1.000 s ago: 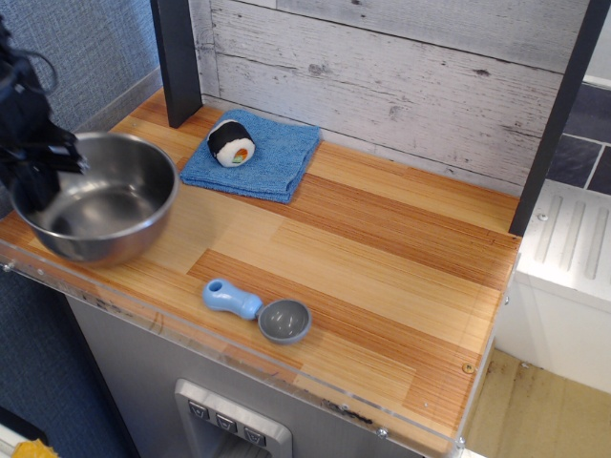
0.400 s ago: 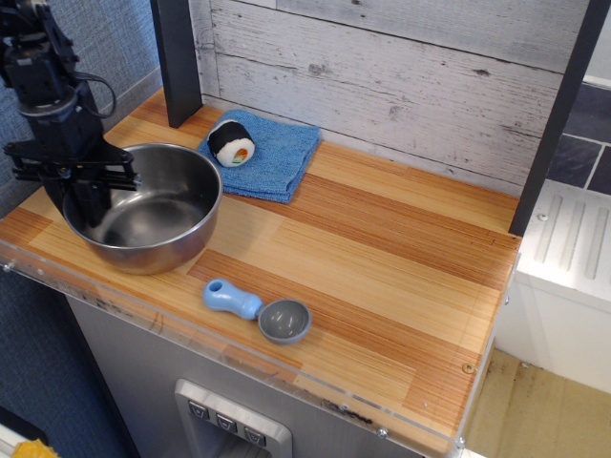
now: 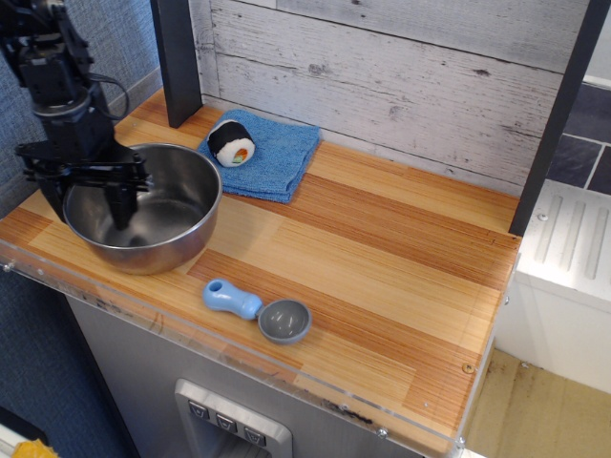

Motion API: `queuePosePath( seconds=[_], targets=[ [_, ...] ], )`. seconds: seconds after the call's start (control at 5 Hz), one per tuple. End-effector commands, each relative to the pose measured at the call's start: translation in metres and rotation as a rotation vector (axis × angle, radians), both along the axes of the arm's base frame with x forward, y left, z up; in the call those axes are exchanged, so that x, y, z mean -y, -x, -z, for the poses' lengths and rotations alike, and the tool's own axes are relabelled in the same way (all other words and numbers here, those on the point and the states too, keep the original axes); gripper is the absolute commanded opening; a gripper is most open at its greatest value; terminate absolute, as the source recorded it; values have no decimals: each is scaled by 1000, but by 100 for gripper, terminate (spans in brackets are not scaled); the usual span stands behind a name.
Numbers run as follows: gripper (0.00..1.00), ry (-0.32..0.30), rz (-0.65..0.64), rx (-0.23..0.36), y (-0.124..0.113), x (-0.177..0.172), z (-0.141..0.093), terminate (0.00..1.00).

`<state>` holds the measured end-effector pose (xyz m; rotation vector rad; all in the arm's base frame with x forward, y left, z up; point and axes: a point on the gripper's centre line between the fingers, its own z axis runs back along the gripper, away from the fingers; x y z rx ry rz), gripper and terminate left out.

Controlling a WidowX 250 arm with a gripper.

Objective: Pick up the pot and place it in front of the blue cloth

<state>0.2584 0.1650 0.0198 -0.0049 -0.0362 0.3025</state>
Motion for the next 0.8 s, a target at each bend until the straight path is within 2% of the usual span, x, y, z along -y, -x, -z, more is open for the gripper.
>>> queuePosePath(
  seconds=[0.0,0.2,0.6],
  targets=[
    [100,-38,10,67,-1,1,-29,0],
    [100,-38,11,82,0,-3,-49,0],
    [100,-92,47,160,-5,3,-105,0]
  ],
)
